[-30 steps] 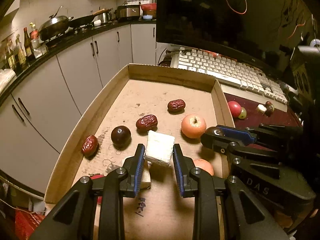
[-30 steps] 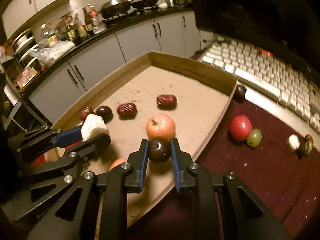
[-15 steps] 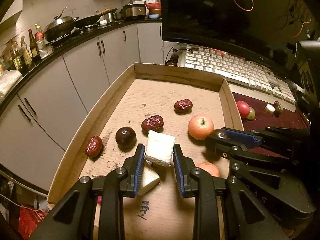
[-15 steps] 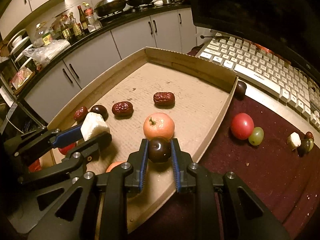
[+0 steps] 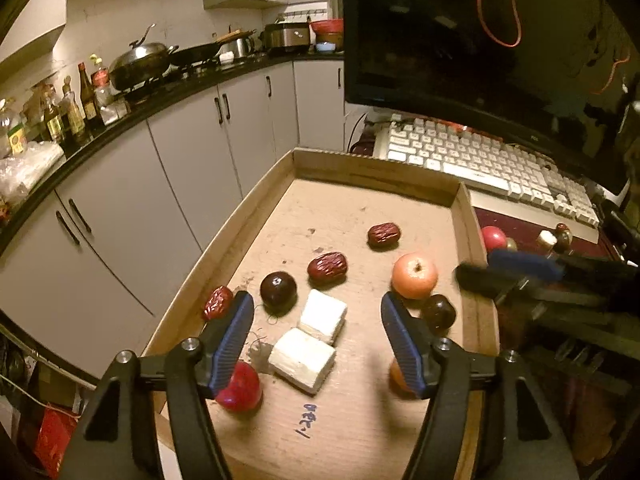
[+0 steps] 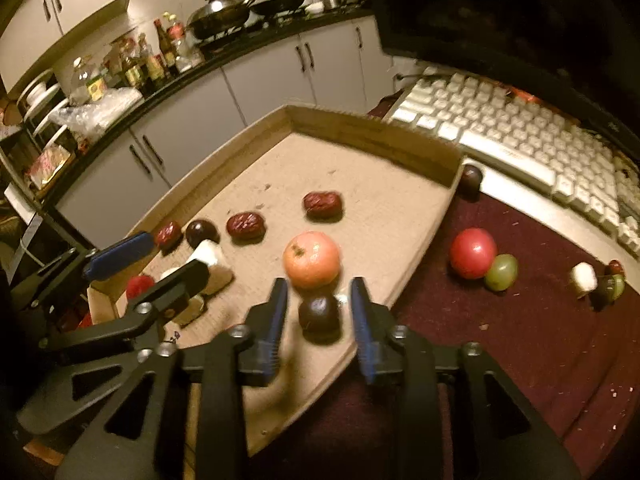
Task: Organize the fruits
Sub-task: 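Carry white block and dark plum into the tray and open both grippers, then move both open grippers back over the remaining fruits on the cloth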
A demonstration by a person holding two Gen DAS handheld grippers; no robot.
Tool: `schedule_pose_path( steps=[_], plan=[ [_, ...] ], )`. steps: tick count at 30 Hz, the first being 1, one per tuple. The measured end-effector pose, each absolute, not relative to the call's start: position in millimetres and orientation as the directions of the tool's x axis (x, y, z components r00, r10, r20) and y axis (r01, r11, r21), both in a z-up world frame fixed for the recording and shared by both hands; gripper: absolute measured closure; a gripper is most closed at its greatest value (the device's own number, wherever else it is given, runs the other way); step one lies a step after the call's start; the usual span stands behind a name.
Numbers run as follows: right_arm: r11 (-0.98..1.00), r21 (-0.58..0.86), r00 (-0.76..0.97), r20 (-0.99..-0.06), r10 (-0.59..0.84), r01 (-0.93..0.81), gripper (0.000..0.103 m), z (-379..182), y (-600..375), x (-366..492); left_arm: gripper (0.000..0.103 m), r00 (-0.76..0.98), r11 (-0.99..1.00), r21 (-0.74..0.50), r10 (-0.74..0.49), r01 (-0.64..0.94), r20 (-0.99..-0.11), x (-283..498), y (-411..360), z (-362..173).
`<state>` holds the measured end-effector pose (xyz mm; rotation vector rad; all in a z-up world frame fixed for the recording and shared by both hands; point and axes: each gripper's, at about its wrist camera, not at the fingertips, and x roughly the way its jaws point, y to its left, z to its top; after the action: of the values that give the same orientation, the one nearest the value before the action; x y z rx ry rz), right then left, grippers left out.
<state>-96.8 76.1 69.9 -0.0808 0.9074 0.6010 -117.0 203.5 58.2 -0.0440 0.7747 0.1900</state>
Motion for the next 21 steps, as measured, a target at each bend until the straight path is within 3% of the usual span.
schedule_pose_path(
  steps=[6, 21],
  plan=[
    [0.875, 0.194, 0.584, -0.678, 0.447, -0.444, 0.048, 97.0, 13.7, -93.8, 0.028, 0.724, 0.991, 0.025, 0.11, -0.128, -0.681, -119.9, 181.3, 65.0],
    [0.959, 0.206, 0.652, -0.704, 0.282, -0.193, 0.047, 81.0, -134.5, -98.8, 0.027, 0.73, 0.998, 0.057, 0.016, 0.032, -0.684, -119.8, 109.6, 67.2]
  ],
)
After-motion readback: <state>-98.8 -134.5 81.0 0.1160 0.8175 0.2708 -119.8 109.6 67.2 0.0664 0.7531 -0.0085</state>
